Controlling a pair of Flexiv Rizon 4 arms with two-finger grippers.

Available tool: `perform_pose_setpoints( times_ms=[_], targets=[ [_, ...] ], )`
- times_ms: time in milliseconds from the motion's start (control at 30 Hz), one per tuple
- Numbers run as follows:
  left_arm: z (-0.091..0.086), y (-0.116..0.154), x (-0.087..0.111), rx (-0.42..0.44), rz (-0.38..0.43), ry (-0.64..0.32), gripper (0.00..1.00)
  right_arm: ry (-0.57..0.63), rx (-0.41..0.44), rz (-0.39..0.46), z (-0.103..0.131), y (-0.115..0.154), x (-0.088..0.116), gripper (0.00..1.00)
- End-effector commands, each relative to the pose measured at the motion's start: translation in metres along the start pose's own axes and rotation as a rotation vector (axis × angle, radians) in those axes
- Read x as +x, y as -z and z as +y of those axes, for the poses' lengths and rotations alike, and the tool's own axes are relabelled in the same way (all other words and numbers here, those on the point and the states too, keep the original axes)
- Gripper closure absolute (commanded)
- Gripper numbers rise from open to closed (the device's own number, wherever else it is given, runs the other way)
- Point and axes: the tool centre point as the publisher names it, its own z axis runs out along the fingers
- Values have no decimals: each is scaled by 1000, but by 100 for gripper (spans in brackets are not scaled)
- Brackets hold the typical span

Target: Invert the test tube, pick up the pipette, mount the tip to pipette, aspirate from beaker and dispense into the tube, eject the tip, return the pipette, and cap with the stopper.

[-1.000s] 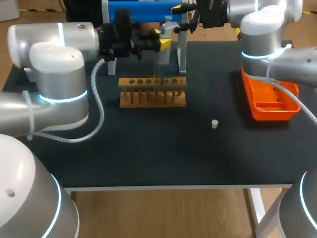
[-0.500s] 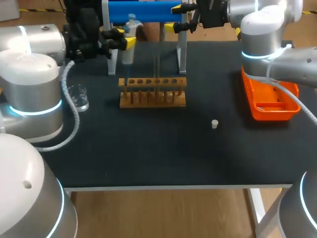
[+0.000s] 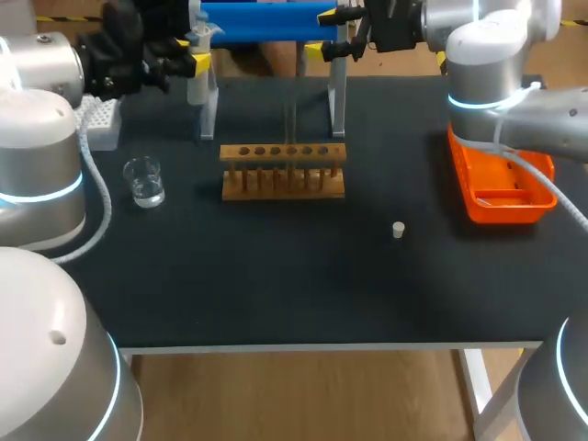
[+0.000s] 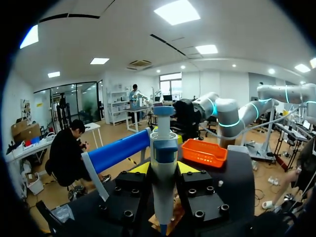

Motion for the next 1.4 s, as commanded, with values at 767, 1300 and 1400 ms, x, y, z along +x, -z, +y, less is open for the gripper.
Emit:
perform_pose_setpoints(
  times_ms=[767, 1300, 1400],
  targets=[
    [-7, -47, -79, -1, -164, 58, 100, 0, 3, -1, 1, 1, 0, 0],
    [-8, -89, -106, -56, -257, 110, 100, 0, 3, -1, 1, 1, 0, 0],
    [-7, -94, -110, -70, -284, 124, 100, 0, 3, -1, 1, 1, 0, 0]
  ],
)
